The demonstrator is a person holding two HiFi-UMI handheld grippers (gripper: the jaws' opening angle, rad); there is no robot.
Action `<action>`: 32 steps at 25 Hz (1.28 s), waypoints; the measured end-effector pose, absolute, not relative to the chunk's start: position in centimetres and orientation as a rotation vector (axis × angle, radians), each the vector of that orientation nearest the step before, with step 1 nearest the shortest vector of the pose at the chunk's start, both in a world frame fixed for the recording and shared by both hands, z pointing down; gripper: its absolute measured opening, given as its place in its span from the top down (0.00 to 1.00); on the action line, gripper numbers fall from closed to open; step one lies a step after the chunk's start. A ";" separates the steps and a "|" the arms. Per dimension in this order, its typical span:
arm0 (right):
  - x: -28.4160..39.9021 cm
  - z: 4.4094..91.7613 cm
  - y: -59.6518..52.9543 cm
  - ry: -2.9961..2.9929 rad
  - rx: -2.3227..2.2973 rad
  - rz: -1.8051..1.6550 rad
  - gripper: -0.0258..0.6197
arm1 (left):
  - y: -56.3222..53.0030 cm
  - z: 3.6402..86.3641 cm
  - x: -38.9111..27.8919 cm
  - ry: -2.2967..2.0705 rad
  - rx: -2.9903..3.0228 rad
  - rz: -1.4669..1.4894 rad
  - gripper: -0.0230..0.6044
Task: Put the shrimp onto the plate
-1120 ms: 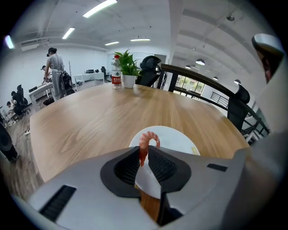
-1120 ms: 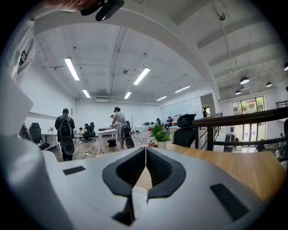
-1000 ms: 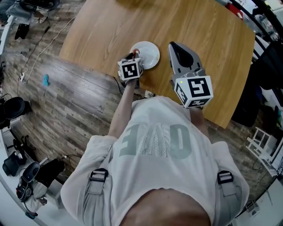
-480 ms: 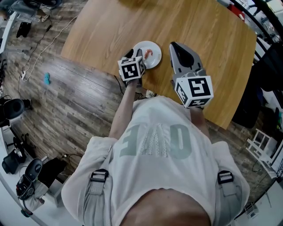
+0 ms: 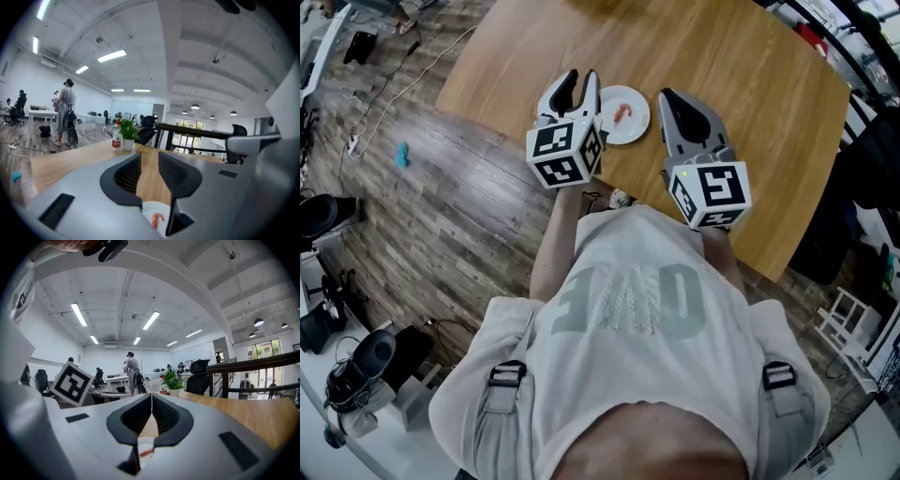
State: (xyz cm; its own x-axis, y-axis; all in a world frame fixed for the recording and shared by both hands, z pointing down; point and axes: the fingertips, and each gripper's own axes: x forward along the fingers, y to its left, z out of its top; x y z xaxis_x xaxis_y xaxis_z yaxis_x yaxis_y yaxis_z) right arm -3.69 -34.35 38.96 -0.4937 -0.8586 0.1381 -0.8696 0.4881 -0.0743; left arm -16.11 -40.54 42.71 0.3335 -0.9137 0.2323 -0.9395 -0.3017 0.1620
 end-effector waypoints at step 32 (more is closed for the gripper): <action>-5.8 39.1 -33.7 -2.633 1.447 0.118 0.93 | -35.0 29.9 -18.2 -2.037 2.645 -0.194 0.95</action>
State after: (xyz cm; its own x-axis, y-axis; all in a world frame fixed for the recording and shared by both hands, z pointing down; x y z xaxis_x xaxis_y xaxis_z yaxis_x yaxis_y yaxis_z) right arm -5.80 -33.74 39.10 -0.5297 -0.8338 0.1556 -0.8444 0.5358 -0.0034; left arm -18.18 -34.97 29.89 0.2588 -0.9421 -0.2131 -0.9654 -0.2451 -0.0891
